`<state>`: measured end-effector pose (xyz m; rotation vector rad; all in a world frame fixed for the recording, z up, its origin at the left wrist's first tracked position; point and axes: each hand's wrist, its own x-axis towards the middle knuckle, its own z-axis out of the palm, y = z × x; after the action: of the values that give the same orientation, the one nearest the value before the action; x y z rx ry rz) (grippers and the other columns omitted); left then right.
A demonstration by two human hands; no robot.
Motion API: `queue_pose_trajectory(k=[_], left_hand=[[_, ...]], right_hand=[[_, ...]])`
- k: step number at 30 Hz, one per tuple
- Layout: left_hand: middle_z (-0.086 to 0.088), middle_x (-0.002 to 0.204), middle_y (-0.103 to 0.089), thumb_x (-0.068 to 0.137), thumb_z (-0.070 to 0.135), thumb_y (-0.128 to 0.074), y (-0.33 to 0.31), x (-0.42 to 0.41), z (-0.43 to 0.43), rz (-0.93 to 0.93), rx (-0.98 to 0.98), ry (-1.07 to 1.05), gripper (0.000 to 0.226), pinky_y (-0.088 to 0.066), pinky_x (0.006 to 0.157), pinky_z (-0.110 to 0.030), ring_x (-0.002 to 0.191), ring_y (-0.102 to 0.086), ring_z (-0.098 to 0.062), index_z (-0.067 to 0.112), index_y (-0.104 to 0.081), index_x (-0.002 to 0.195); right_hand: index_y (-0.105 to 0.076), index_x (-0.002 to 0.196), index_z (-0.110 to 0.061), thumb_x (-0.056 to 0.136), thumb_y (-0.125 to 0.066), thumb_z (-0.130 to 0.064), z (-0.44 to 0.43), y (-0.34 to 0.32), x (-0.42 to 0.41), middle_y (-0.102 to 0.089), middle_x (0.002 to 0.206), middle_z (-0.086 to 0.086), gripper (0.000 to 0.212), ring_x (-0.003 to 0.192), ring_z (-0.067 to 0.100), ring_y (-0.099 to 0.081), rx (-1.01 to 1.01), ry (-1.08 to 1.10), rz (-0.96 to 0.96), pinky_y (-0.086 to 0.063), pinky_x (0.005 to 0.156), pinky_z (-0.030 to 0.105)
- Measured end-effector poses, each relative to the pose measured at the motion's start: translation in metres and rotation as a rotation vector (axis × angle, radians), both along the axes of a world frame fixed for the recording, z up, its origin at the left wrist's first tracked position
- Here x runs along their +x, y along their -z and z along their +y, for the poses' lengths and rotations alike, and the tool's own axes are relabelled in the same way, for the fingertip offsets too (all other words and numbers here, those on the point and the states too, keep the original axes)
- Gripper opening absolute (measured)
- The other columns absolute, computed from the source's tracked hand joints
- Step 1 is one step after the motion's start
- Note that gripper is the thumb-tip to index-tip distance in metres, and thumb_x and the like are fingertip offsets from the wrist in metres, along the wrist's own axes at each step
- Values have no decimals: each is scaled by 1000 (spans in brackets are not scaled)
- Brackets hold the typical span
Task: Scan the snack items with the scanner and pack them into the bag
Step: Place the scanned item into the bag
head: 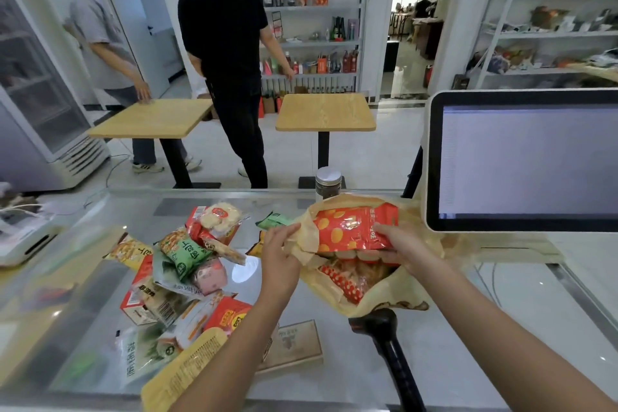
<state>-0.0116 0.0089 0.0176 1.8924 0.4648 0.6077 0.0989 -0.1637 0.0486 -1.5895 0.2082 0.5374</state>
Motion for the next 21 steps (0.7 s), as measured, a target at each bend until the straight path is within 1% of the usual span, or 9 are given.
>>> queue_pose_trajectory(k=[2, 4, 7, 10, 12, 14, 17, 19, 21], left_hand=[[-7, 113, -48, 72, -24, -41, 3, -6, 3, 8, 54, 13, 60, -38, 81, -3, 101, -45, -4, 12, -60, 117], [-7, 122, -47, 75, -21, -43, 10, -12, 4, 31, 139, 52, 59, -38, 87, -8, 114, -45, -13, 15, -57, 120], [-6, 145, -34, 87, 0, -54, 25, -32, 0, 106, 375, 47, 55, -33, 96, -18, 130, -34, -15, 15, -42, 139], [-20, 141, -44, 81, 19, -70, 46, -56, -9, 264, 741, -49, 72, -44, 99, -40, 127, -46, -34, 7, -36, 142], [-32, 134, -47, 68, 23, -79, 66, -66, -13, 416, 862, -90, 83, -32, 108, -52, 123, -48, -46, 0, -41, 139], [-43, 127, -45, 56, 10, -82, 78, -73, -14, 557, 926, -88, 90, -18, 111, -56, 118, -47, -55, -7, -43, 135], [-49, 112, -50, 48, -9, -76, 91, -77, -13, 710, 1092, -50, 88, -9, 112, -53, 106, -54, -57, -9, -42, 129], [-44, 115, -53, 56, -5, -74, 72, -81, -18, 804, 1111, 17, 81, 2, 117, -50, 110, -55, -52, -5, -47, 132], [-38, 139, -35, 75, -2, -59, 65, -83, -17, 808, 1072, 53, 77, 8, 117, -45, 133, -35, -45, 2, -29, 145]], right_hand=[[-55, 111, -12, 94, -58, -27, 0, 0, -2, -64, 95, 6, 22, 78, 22, -64, -267, -76, -189, -59, 66, 37], [-60, 108, -15, 94, -51, -46, -3, 3, -3, -68, 95, 3, 35, 81, 21, -63, -707, -211, -459, -55, 72, 39], [-55, 112, -14, 92, -43, -58, -10, 4, -20, -65, 88, 0, 49, 78, 22, -62, -1041, -183, -661, -43, 58, 30], [-47, 120, -18, 94, -40, -57, -27, 0, -64, -65, 87, -4, 47, 78, 20, -62, -981, -151, -730, -34, 53, 29], [-50, 102, -19, 93, -38, -59, -39, 10, -101, -59, 75, -8, 43, 72, 18, -60, -1015, -211, -675, -34, 53, 30], [-45, 81, -22, 92, -34, -64, -47, 24, -130, -55, 72, -8, 45, 69, 16, -55, -1107, -351, -534, -37, 56, 29], [-44, 92, -23, 91, -31, -67, -53, 49, -143, -57, 83, -7, 46, 76, 18, -55, -1048, -479, -356, -43, 65, 30], [-48, 99, -20, 91, -43, -61, -54, 60, -139, -63, 82, -1, 42, 72, 20, -62, -840, -453, -220, -48, 67, 31], [-53, 106, -15, 91, -59, -43, -50, 62, -136, -68, 74, 9, 32, 58, 23, -65, -474, -363, 13, -51, 58, 29]])
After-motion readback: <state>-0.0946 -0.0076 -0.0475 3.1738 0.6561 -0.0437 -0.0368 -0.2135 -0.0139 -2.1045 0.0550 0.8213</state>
